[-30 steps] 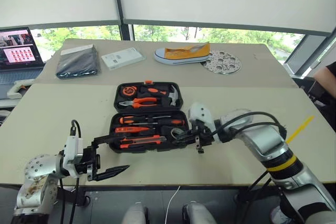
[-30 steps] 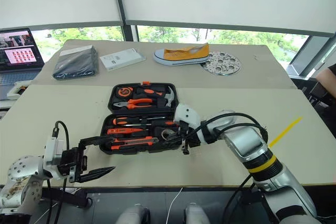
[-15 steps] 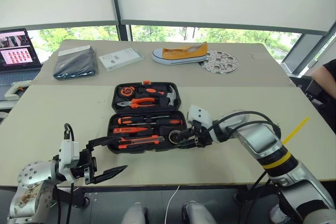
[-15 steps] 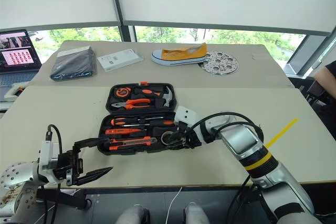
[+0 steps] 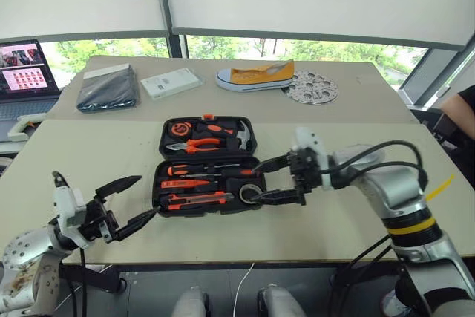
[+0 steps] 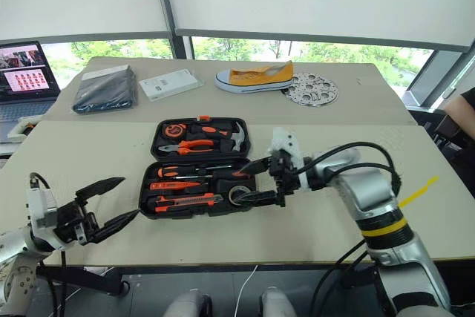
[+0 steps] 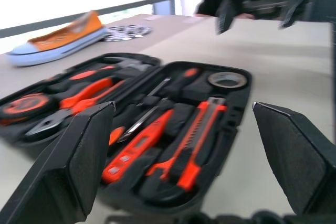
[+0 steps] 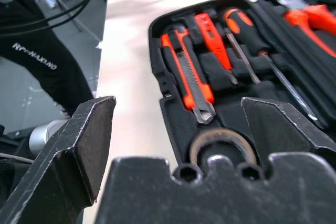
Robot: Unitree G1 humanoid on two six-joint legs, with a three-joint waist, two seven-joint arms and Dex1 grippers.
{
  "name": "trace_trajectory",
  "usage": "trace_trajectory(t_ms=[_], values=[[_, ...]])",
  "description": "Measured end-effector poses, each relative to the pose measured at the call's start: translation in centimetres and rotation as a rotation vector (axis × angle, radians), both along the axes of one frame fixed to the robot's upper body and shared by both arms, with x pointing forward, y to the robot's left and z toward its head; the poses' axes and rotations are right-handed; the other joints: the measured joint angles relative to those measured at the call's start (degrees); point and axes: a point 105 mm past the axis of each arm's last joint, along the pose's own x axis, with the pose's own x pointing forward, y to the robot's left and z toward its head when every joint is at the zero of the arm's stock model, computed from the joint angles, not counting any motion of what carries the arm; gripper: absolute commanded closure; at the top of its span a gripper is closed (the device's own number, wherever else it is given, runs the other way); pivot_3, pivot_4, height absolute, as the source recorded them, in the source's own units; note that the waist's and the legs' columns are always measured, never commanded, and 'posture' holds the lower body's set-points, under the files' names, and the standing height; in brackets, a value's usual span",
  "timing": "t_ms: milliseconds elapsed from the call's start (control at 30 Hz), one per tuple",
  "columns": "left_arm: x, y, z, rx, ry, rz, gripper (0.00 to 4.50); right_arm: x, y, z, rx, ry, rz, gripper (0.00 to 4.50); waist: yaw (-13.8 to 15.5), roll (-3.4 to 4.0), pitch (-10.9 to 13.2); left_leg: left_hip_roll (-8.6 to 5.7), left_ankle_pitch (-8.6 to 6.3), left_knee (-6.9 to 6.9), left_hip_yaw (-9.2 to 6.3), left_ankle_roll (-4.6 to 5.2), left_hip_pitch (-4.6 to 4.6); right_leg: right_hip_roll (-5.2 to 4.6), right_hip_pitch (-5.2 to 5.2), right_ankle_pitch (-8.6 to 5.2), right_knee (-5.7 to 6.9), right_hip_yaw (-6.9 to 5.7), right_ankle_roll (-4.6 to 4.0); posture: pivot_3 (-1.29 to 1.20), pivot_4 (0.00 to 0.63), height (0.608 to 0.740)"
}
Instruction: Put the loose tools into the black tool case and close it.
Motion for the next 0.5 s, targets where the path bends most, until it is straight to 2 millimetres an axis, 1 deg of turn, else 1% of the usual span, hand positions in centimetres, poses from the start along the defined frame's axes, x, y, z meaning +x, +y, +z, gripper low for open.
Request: trace_trajectory(t_ms=[33,67,100,133,167,200,267,300,333,367,400,433,467,500], values=[[0.2,0.6,-0.2,-0.016,0.021,0.032,0.52,0.4,-0.8,-0.3,-0.002,0.005,-0.033,0.53,0.0,0.00,0.0,0.00,0.00,0.00,0.00,0.00,0.02,0.00,0.01,0.00,0.00,0.00,0.00,0.00,0.150,0.740],[0.6,1.6,-0.6,-0.035,0.051,0.088,0.67,1.1,-2.0,-0.9,-0.020,0.009,-0.084,0.71,-0.1,0.00,0.0,0.00,0.00,0.00,0.01,0.00,0.02,0.02,-0.01,0.00,0.01,0.00,0.00,0.00,0.150,0.740],[0.9,2.1,-0.8,-0.045,0.069,0.125,1.00,1.5,-2.8,-1.4,-0.038,0.000,-0.116,1.00,-0.1,0.00,0.0,0.01,0.00,0.00,0.01,0.00,0.03,0.02,-0.01,0.00,0.01,0.00,0.00,0.00,0.150,0.740],[1.4,2.9,-1.0,-0.052,0.089,0.179,1.39,2.1,-3.7,-2.0,-0.056,-0.006,-0.163,1.36,-0.1,0.00,0.0,0.01,0.00,0.00,0.01,0.00,0.03,0.04,-0.02,-0.01,0.03,0.00,-0.01,0.00,0.150,0.740],[1.6,3.4,-1.3,-0.060,0.103,0.218,1.72,2.5,-4.2,-2.4,-0.069,-0.009,-0.191,1.64,-0.1,0.00,0.0,0.01,0.00,0.00,0.01,0.00,0.02,0.06,-0.03,-0.01,0.03,0.00,-0.01,0.00,0.150,0.740],[1.8,3.8,-1.5,-0.059,0.111,0.247,2.18,2.8,-4.4,-2.6,-0.073,-0.021,-0.212,2.06,-0.2,0.00,0.0,0.01,0.00,0.00,0.02,0.00,0.02,0.06,-0.04,0.00,0.04,0.02,-0.01,0.00,0.150,0.740],[2.9,4.7,-1.6,-0.054,0.124,0.329,2.83,4.1,-4.5,-2.9,-0.070,-0.082,-0.272,2.71,-0.4,-0.01,0.0,0.06,0.00,0.00,0.02,0.00,0.05,0.13,-0.03,0.01,0.07,0.03,-0.04,0.00,0.150,0.740],[3.5,5.1,-1.6,-0.053,0.125,0.367,3.22,4.8,-4.3,-3.0,-0.071,-0.114,-0.296,3.06,-0.5,-0.02,0.0,0.06,0.01,0.00,0.02,0.00,0.04,0.14,-0.06,0.05,0.06,0.03,-0.06,0.00,0.150,0.740],[4.3,5.8,-1.7,-0.046,0.138,0.427,3.73,6.0,-4.1,-3.1,-0.084,-0.171,-0.331,3.54,-0.5,-0.01,0.0,0.04,0.01,0.00,0.02,-0.01,0.08,0.14,-0.04,0.06,0.11,0.05,-0.07,0.00,0.150,0.740],[4.9,6.2,-1.6,-0.044,0.140,0.459,3.97,6.7,-3.8,-3.1,-0.092,-0.203,-0.348,3.75,-0.5,-0.02,0.0,0.04,0.04,0.00,0.02,-0.03,0.07,0.15,-0.06,0.09,0.12,0.04,-0.07,0.00,0.150,0.740],[5.4,6.4,-1.5,-0.040,0.143,0.486,4.34,7.3,-3.5,-3.1,-0.097,-0.236,-0.360,4.07,-0.5,-0.02,0.0,0.05,0.04,0.00,0.02,-0.04,0.05,0.15,-0.06,0.10,0.11,0.04,-0.08,0.00,0.150,0.740],[6.3,6.7,-1.6,-0.032,0.151,0.524,4.50,8.3,-3.1,-3.2,-0.097,-0.271,-0.381,4.40,-0.5,-0.02,0.0,0.03,0.04,0.00,0.02,-0.04,0.10,0.15,-0.01,0.10,0.12,0.05,-0.08,0.00,0.150,0.740],[7.2,6.5,-1.5,-0.020,0.156,0.545,4.50,9.1,-2.5,-3.2,-0.098,-0.305,-0.391,4.45,-0.5,-0.03,0.0,0.02,0.05,0.00,0.02,-0.05,0.03,0.15,-0.05,0.13,0.09,0.05,-0.08,0.00,0.150,0.740],[7.6,6.4,-1.6,-0.010,0.160,0.547,4.50,9.3,-2.4,-3.4,-0.104,-0.313,-0.392,4.45,-0.4,-0.03,0.0,0.02,0.05,0.00,0.02,-0.05,0.04,0.14,-0.03,0.12,0.09,0.05,-0.08,0.00,0.150,0.740]])
